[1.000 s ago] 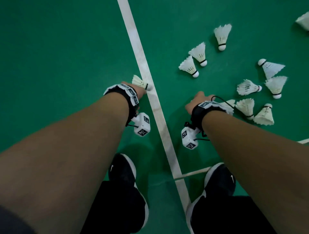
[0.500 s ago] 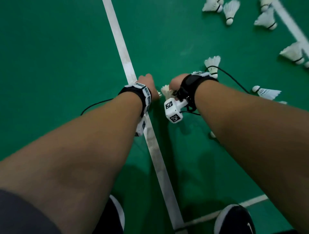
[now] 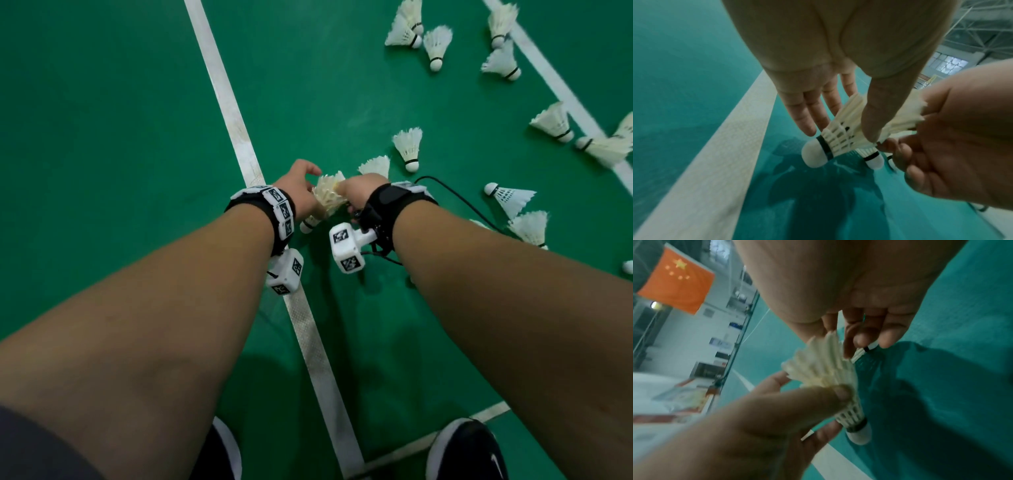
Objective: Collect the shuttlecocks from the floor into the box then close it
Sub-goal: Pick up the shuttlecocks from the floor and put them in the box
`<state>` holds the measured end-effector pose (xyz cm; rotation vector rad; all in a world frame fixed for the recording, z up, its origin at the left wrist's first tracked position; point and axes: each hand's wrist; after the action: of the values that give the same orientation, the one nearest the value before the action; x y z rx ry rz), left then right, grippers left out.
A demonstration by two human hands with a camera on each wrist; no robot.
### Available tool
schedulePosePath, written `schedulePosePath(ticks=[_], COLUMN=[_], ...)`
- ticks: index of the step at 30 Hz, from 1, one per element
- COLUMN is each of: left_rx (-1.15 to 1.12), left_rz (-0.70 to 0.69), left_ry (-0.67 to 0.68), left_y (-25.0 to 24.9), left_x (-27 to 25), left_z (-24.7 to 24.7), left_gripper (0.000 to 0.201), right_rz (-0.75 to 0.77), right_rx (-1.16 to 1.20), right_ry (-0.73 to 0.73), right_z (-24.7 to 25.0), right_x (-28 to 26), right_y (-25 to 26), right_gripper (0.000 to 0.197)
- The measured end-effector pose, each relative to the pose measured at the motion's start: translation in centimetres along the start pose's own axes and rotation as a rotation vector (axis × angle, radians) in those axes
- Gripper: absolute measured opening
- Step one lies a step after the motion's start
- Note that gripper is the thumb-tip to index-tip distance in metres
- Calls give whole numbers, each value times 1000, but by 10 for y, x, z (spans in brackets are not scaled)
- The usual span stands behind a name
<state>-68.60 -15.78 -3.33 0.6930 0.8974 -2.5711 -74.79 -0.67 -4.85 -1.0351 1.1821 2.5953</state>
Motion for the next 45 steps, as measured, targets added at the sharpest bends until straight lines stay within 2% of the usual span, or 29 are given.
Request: schedulePosePath(ticks=[1, 2, 4, 6, 8, 10, 12, 13, 16, 19, 22, 24, 29, 31, 37, 42, 45], left_rx=[-15, -15, 5, 36, 53, 56, 68, 72, 55, 21, -24, -57, -182, -239, -326, -291, -227], left_rz=[-9, -14, -19, -19, 0, 24, 62, 87, 207, 296, 341, 368, 423, 423, 309, 224, 207], left_ry=[13, 27, 51, 71, 72, 58, 24, 2, -68, -147, -233, -297, -371, -347, -242, -193, -192], left_y=[-1, -2, -1, 1, 7, 9, 9, 8, 7, 9, 8, 9, 8, 4, -10, -15, -18], left_x=[-1, -1, -2, -2, 1, 4, 8, 10, 14, 19, 21, 25, 32, 31, 27, 22, 21], left_z=[1, 1, -1, -3, -4, -3, -2, -2, -1, 3, 6, 8, 13, 16, 5, -5, -7], left_gripper=[95, 102, 108, 102, 88, 78, 75, 77, 80, 72, 71, 76, 75, 75, 73, 100, 91], right_rz=[-9, 55, 96, 92, 102, 110, 87, 67, 45, 17, -22, -38, 2, 31, 117, 153, 156], right_rx=[-35, -61, -27, 38, 80, 66, -36, -89, -220, -322, -394, -417, -429, -400, -212, -149, -137], right_ry=[-20, -36, -61, -200, -299, -293, -224, -188, -163, -157, -188, -143, -97, -86, -102, -135, -102], right_z=[-4, -6, -5, 0, 1, 2, 4, 4, 0, -12, -21, -23, -16, -15, -17, -13, -11], right_x=[-4, -7, -9, -8, -2, 3, 3, 4, 1, 2, 17, 26, 0, -2, -4, -5, -6], right_y=[6, 6, 3, -6, -14, -18, -21, -22, -24, -24, -31, -32, -22, -25, -27, -29, -33], right_gripper=[22, 25, 26, 26, 25, 42, 56, 54, 33, 20, 25, 21, 10, 10, 32, 34, 28])
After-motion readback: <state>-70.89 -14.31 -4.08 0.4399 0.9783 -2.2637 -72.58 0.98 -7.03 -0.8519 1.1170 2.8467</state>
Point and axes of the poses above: each hand's wrist, its own x-axis towards the middle knuckle, its own z-axis out of the back of the hand, y = z × x, and after that the axes turned 14 degrees about x, right-handed
